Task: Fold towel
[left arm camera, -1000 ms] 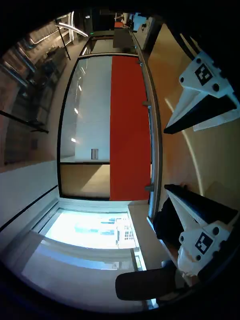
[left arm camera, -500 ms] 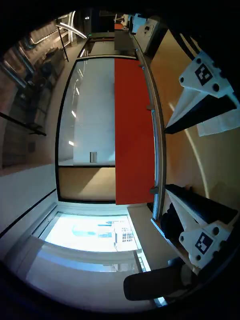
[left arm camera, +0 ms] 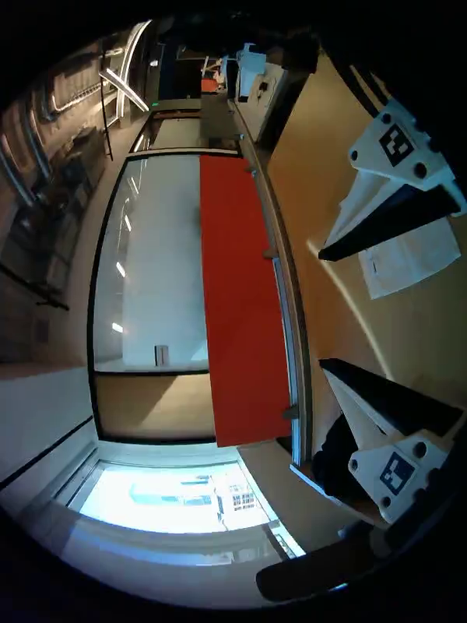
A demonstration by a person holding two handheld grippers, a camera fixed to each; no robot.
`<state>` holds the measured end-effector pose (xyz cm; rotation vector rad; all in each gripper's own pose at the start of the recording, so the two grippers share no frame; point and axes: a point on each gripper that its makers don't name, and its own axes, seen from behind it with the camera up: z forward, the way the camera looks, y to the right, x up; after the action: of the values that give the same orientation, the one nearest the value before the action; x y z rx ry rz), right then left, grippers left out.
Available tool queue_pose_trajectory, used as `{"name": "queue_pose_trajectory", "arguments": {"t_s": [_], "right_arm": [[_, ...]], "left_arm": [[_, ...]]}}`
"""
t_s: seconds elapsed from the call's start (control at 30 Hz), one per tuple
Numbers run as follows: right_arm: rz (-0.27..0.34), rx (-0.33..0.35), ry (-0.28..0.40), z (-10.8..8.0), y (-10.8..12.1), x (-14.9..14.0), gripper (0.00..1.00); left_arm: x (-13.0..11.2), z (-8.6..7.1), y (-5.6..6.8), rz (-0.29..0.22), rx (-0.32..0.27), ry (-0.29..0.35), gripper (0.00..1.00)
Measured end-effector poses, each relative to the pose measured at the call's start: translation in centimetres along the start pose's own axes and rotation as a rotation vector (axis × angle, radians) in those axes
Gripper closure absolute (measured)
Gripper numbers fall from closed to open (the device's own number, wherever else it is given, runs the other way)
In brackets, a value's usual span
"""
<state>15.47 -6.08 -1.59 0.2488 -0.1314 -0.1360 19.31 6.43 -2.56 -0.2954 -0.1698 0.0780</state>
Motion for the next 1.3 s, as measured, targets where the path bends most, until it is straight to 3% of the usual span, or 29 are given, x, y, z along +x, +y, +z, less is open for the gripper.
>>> {"name": "queue_pose_trajectory", "arguments": {"t_s": [0.27,0.47,0.8,1.3], "right_arm": [[-0.084,0.184,-0.111,-0.4,-4.2,-1.9,0.00],[-0.100,0.267,-0.146,-0.7,-5.9,-2.6,0.00],[-0.110,0.306,-0.196,-0.5,-7.1,-5.9,0.00],[-0.108,0.320,-0.321,-0.1,-8.5,-14.7,0.00]], "left_arm": [[-2.2,0.1,4.2,0.052,-0.185,-0.094,0.07],[-3.1,0.2,4.9,0.059,-0.229,-0.123,0.07],[-6.5,0.6,5.7,0.060,-0.256,-0.169,0.07],[-15.7,1.6,7.7,0.066,-0.306,-0.303,0.07]]}}
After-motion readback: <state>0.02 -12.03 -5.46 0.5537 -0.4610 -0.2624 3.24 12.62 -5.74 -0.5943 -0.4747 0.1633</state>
